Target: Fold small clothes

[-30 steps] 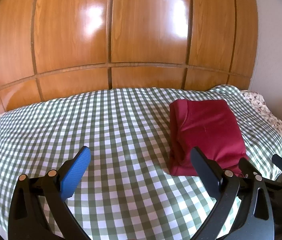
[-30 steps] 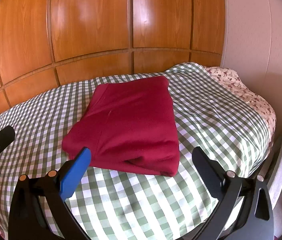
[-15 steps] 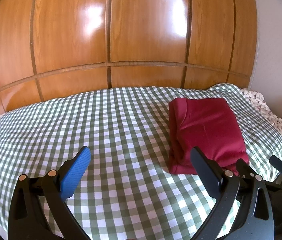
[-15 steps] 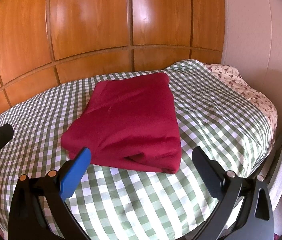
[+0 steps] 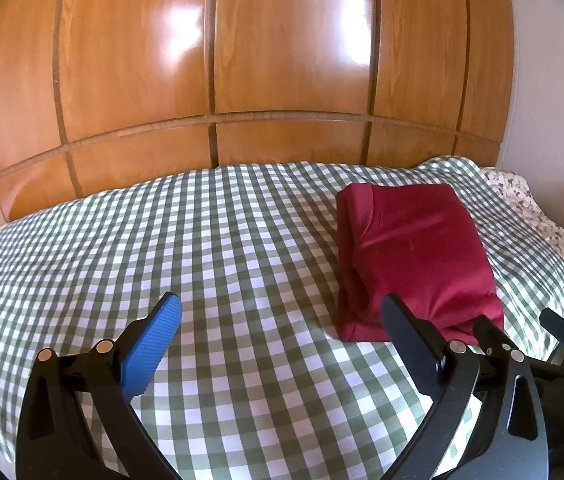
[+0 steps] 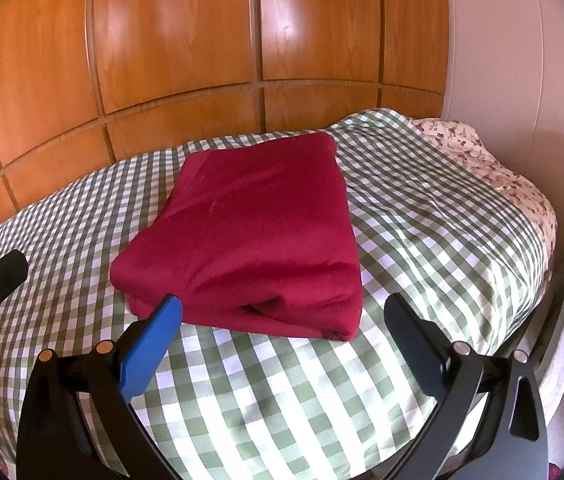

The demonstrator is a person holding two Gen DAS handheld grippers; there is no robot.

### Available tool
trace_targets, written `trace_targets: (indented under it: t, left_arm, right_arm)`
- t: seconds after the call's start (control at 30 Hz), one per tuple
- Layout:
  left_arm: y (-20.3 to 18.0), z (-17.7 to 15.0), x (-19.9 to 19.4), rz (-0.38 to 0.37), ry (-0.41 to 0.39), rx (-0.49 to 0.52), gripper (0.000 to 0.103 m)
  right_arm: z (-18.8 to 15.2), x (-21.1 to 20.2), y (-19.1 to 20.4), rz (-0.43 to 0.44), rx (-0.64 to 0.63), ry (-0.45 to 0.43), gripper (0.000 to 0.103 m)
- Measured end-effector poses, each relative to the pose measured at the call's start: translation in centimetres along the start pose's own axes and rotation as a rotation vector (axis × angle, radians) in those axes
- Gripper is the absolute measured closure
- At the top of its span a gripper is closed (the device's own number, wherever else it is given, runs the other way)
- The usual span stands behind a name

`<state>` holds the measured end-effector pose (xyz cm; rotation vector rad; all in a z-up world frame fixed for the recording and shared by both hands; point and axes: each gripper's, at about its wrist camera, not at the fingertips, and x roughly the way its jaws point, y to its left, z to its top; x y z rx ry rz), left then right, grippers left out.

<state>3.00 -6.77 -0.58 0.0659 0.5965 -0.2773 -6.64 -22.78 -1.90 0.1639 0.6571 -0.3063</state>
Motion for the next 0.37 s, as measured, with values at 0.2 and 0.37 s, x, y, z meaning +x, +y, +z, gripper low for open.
trace_targets:
  t: [0.2,0.37]
  left_arm:
    - [0.2,-0.4,1.6,0.004,0.053,-0.006,0.004]
    - [1.7,-1.5,4.6,0.01,0.16,-0.037,0.004]
  right_arm:
    - [0.0,0.4,-0.2,-0.002,0.007,0.007,0.002]
    - [1.2,0.8,-2.1,-0.021,0.046,-0.002,0.002]
